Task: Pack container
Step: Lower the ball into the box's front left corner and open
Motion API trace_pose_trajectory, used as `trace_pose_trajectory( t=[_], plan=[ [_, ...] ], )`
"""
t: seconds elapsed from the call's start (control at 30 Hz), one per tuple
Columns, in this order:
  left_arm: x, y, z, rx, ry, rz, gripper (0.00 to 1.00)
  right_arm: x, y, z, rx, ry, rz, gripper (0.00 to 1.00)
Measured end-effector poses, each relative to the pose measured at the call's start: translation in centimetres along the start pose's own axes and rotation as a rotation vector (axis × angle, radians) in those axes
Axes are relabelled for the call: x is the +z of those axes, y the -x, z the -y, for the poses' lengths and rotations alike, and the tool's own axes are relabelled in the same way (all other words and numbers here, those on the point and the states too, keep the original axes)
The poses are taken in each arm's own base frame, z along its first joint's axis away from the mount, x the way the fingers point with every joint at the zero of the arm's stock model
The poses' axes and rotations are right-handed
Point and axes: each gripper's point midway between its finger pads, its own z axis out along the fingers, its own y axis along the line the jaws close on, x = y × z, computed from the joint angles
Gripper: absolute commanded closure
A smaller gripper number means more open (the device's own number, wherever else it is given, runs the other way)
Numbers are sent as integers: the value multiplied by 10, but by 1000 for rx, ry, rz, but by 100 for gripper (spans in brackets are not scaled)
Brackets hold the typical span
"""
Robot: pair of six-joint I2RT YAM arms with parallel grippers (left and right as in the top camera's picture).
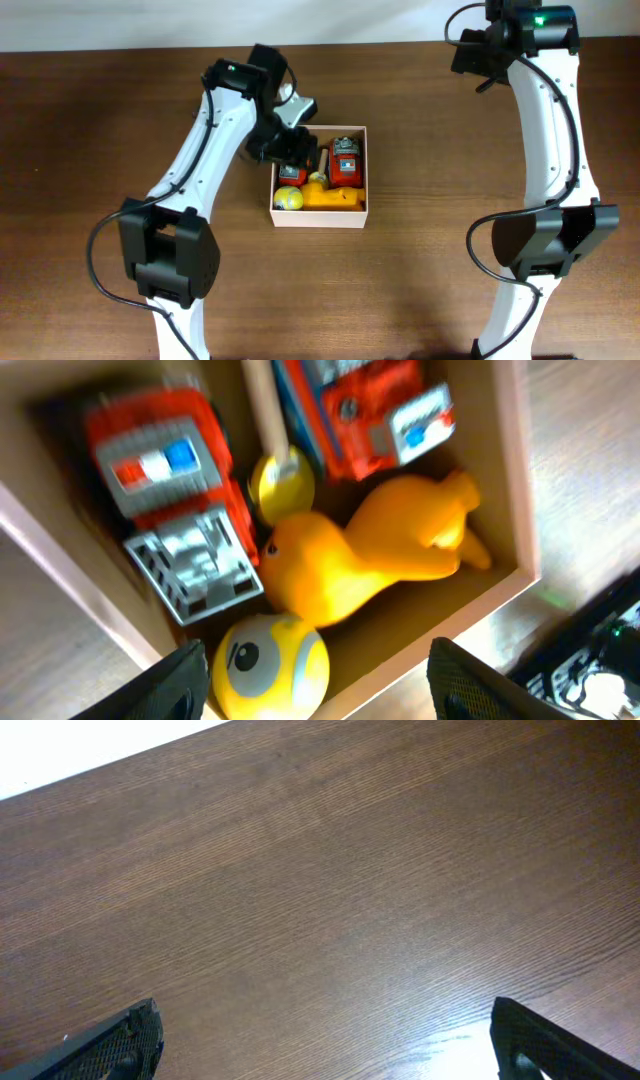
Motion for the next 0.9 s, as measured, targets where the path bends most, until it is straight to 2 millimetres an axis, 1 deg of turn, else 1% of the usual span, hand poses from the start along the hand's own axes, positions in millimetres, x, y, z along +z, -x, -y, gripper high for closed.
trace_pose_trajectory(
  t=[0.07,0.17,0.37,0.5,0.7,0.9],
  plan=[
    [-7,4,2,7,2,17,29,0,0,0,0,0,0,1],
    [-15,-1,6,1,0,0,29,0,0,0,0,0,0,1],
    [-18,-41,14,-33,-20,-160,29,0,0,0,0,0,0,1],
    [-21,-55,19,-38,-29,-220,29,0,0,0,0,0,0,1],
    [-16,-58,32,15,-32,-240,29,0,0,0,0,0,0,1],
    [-10,-54,44,72,-24,-233,29,0,0,0,0,0,0,1]
  ],
)
